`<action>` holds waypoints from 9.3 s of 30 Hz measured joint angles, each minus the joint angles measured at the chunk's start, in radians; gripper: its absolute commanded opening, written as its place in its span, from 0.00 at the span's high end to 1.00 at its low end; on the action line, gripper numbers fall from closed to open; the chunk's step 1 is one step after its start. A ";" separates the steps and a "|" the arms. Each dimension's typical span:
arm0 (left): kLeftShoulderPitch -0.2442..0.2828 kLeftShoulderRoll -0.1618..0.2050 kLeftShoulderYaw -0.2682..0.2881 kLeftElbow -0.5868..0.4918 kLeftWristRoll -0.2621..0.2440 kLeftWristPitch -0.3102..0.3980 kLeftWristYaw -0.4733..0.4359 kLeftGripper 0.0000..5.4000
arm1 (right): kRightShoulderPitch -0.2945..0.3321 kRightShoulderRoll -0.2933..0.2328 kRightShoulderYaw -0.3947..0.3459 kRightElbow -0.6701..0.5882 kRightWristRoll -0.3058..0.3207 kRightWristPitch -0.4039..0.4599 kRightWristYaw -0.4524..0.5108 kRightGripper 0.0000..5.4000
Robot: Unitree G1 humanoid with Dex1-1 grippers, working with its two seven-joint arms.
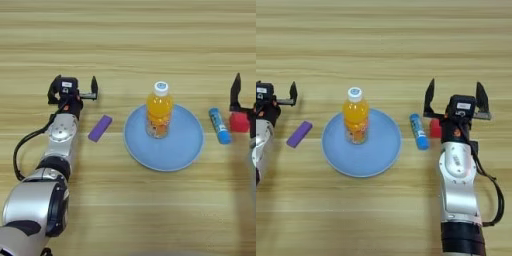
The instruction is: Move the objects on the table
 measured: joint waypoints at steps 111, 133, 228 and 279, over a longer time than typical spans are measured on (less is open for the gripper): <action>0.485 -0.162 -0.317 -1.093 -0.172 0.225 -0.485 0.00 | -0.084 -0.042 0.004 0.224 0.004 -0.007 -0.034 0.00; 0.426 -0.161 -0.380 -0.742 -0.037 0.097 -0.482 0.00 | -0.085 -0.042 0.007 0.227 0.002 -0.008 -0.035 0.00; 0.291 -0.007 -0.083 -0.491 0.029 0.184 -0.158 0.37 | -0.088 -0.038 0.027 0.234 -0.001 -0.008 -0.055 0.00; 0.347 -0.007 -0.103 -0.504 0.065 0.121 -0.152 0.00 | -0.088 -0.038 0.029 0.234 -0.004 -0.008 -0.056 0.00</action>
